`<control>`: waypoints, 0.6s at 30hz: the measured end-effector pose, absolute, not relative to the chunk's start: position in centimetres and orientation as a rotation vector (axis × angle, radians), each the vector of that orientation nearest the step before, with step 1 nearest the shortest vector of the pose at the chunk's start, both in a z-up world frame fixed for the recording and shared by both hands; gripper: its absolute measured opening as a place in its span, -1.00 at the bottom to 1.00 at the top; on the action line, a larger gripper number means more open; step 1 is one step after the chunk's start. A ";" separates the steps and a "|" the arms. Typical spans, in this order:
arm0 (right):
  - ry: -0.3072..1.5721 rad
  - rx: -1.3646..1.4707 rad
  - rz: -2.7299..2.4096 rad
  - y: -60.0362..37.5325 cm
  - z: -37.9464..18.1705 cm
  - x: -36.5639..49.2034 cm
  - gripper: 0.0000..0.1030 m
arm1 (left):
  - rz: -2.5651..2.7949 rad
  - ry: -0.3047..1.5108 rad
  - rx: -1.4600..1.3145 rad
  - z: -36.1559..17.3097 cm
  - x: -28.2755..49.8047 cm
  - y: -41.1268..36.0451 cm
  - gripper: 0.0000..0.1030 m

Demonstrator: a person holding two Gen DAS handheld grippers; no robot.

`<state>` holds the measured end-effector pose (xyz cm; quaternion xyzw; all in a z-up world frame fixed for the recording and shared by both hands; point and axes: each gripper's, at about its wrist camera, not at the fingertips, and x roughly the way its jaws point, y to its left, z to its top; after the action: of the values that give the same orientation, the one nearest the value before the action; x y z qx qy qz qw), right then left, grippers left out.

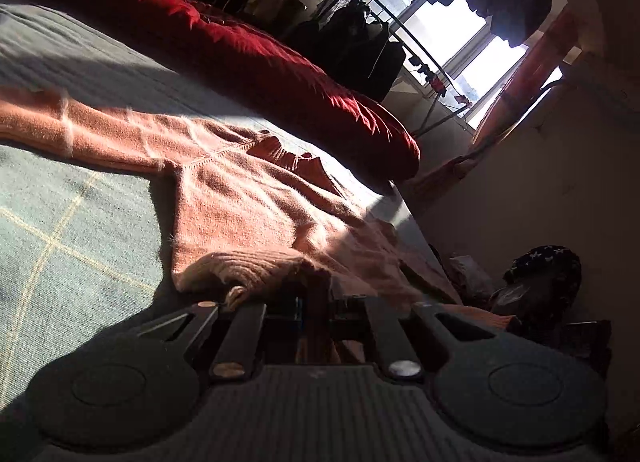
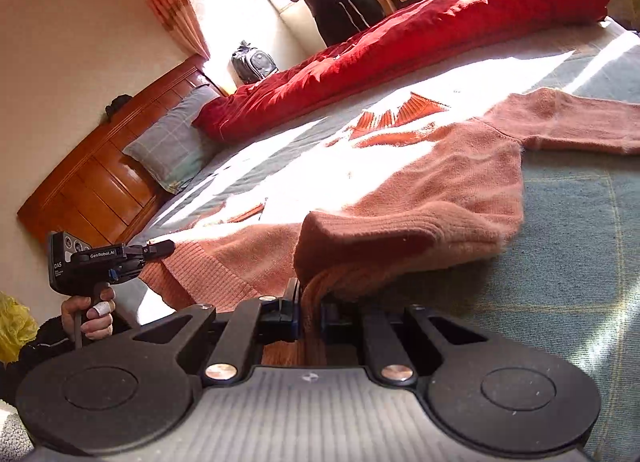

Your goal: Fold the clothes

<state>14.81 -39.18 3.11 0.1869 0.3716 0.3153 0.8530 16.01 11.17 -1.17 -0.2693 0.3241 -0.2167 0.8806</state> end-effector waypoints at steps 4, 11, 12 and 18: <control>0.847 0.348 0.627 -39.4 3.5 12.9 -0.79 | -0.428 0.716 -0.497 -0.8 13.4 11.0 -0.84; 1.037 0.293 0.435 -42.0 -0.5 10.1 -0.66 | -0.314 0.840 -0.420 -2.7 10.4 12.8 -0.83; 1.036 0.310 0.420 -42.5 -0.6 9.9 -0.63 | -0.292 0.849 -0.410 -2.8 10.2 13.2 -0.83; 0.973 0.357 0.391 -43.3 0.4 10.4 -0.38 | -0.247 0.824 -0.370 -1.4 11.4 13.6 -0.73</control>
<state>10.39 -43.29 0.42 0.1694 0.4619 0.1856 0.8506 11.44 13.63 -1.41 -0.1781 0.3970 -0.1191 0.8925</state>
